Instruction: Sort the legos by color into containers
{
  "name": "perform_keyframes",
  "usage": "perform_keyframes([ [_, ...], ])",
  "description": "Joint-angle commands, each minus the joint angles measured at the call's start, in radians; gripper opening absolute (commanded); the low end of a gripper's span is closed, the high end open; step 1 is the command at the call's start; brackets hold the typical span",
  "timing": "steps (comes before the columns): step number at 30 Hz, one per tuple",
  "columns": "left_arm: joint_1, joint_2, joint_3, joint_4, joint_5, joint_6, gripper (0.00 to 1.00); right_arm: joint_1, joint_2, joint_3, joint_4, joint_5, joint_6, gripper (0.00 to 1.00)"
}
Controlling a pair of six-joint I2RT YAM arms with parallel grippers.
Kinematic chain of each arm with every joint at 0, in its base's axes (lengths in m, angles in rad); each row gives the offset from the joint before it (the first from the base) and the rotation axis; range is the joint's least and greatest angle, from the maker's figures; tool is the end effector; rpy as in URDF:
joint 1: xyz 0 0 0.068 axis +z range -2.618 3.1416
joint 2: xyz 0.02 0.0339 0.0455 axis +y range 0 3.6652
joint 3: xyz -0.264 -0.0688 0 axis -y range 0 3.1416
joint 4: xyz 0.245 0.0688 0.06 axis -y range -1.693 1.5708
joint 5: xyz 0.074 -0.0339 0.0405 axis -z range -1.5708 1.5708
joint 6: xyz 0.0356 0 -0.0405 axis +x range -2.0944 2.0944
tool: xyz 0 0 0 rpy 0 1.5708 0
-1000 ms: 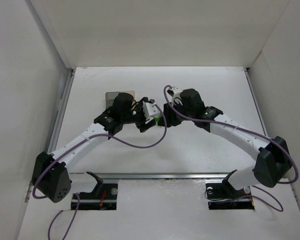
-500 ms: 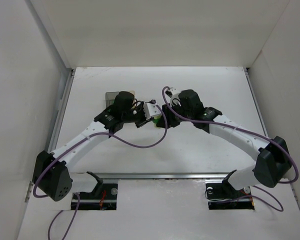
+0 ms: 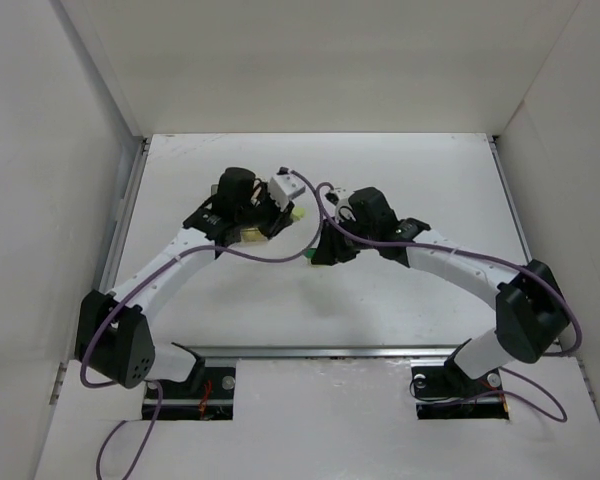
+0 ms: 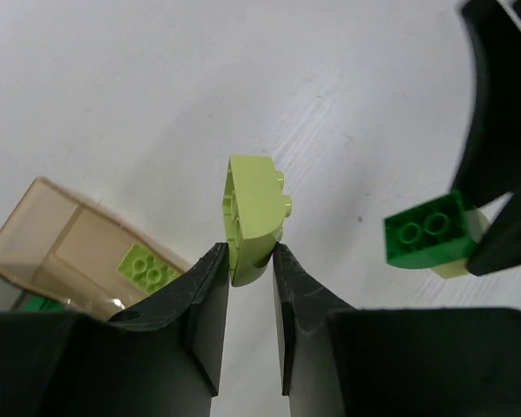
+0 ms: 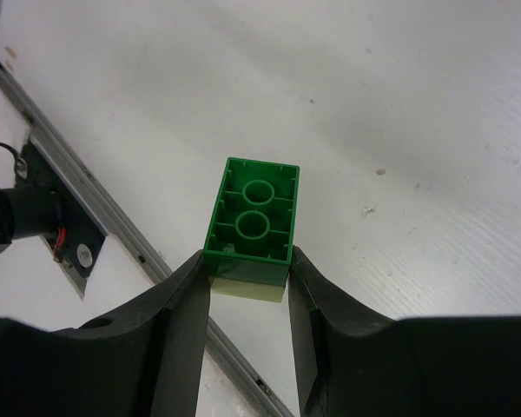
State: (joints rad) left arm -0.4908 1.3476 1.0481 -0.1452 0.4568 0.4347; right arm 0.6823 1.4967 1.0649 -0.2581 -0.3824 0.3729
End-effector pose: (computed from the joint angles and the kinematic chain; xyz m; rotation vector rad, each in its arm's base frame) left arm 0.2651 -0.1595 0.3104 1.1436 1.6418 -0.4950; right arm 0.2482 0.2188 0.2606 -0.5830 2.3250 0.9657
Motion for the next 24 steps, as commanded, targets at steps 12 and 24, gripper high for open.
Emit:
perform_keyframes([
  [12,0.138,0.168,0.036,0.075,-0.388,-0.341,0.00,0.011,0.117,0.107,-0.065,0.183,0.086,0.00],
  [24,0.147,0.157,-0.014,0.116,-0.423,-0.317,0.52,0.011,0.129,0.112,-0.139,0.243,0.055,0.00],
])
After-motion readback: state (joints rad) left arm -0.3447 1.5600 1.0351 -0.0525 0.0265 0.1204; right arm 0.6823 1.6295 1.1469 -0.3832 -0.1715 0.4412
